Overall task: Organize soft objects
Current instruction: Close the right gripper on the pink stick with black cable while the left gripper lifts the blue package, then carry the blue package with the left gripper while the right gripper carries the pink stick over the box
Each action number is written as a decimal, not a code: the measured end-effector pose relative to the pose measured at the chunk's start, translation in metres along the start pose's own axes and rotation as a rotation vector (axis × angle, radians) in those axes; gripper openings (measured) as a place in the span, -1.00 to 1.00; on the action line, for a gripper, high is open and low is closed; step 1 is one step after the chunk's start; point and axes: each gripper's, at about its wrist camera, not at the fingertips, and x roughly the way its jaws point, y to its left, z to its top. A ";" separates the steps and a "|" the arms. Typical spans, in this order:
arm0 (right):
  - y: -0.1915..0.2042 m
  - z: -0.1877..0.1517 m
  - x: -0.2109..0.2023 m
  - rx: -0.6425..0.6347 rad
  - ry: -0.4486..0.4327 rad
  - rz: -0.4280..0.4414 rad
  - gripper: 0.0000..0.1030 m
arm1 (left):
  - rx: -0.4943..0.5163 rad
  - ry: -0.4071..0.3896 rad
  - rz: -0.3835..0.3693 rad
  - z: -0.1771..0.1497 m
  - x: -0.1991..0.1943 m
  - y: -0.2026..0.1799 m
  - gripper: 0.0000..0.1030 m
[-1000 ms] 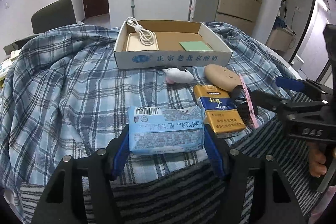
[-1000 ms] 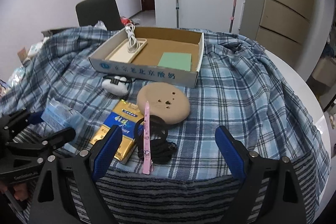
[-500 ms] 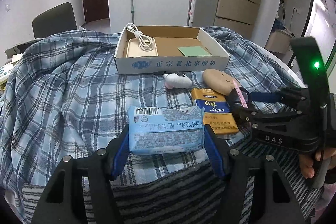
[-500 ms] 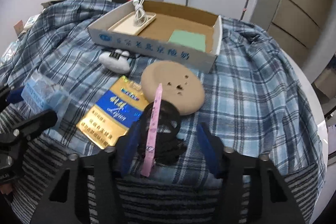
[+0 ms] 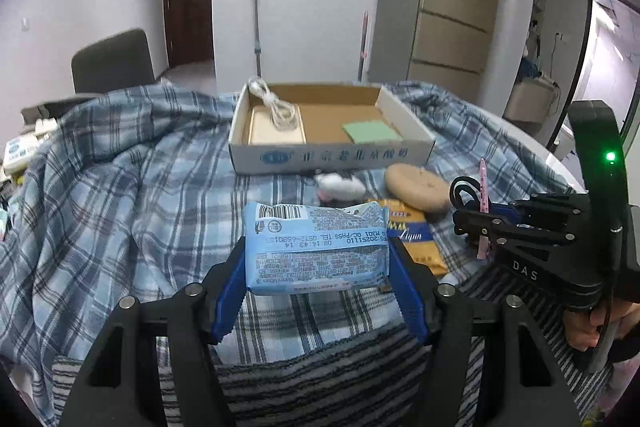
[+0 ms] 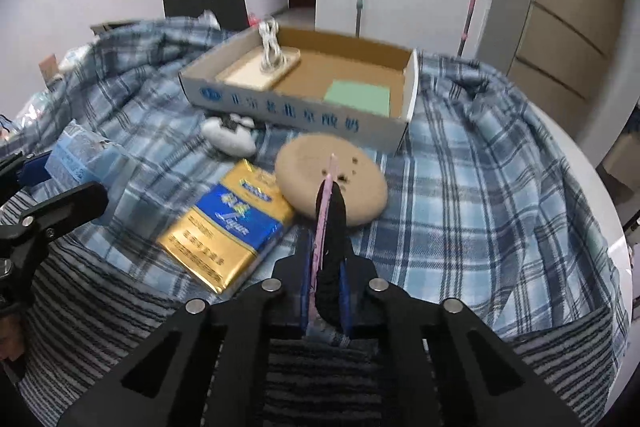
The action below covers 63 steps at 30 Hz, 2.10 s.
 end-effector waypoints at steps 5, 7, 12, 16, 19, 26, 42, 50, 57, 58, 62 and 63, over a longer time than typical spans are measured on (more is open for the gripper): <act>-0.003 0.003 -0.022 0.025 -0.130 -0.008 -0.79 | 0.013 -0.077 0.004 0.002 -0.013 -0.002 0.32; -0.004 0.004 -0.032 0.038 -0.186 -0.015 -0.79 | 0.010 -0.108 0.000 0.003 -0.018 -0.001 0.32; -0.002 0.004 -0.051 0.025 -0.297 -0.019 -0.79 | -0.003 -0.178 0.008 0.005 -0.031 0.001 0.32; 0.003 0.005 -0.055 0.013 -0.322 -0.039 -0.79 | 0.004 -0.240 0.027 0.005 -0.043 0.000 0.32; 0.000 0.004 -0.056 0.025 -0.322 -0.032 -0.79 | 0.011 -0.245 0.031 0.005 -0.044 -0.001 0.32; -0.002 0.004 -0.076 0.037 -0.378 -0.038 -0.79 | -0.005 -0.278 0.054 0.008 -0.058 0.001 0.32; -0.014 0.110 -0.176 0.081 -0.634 -0.043 -0.79 | 0.037 -0.485 0.105 0.118 -0.147 -0.026 0.32; -0.026 0.190 -0.151 0.113 -0.610 -0.022 -0.79 | -0.045 -0.535 0.081 0.192 -0.119 -0.016 0.32; -0.036 0.202 -0.115 0.172 -0.591 -0.001 -0.79 | -0.104 -0.515 0.045 0.229 -0.089 0.007 0.32; -0.036 0.202 -0.110 0.169 -0.588 -0.007 -0.79 | -0.105 -0.510 0.049 0.231 -0.085 0.009 0.32; -0.037 0.203 -0.091 0.156 -0.555 -0.016 -0.79 | -0.098 -0.476 0.066 0.232 -0.063 0.019 0.32; -0.038 0.202 -0.084 0.160 -0.542 -0.014 -0.79 | -0.102 -0.466 0.069 0.232 -0.058 0.021 0.32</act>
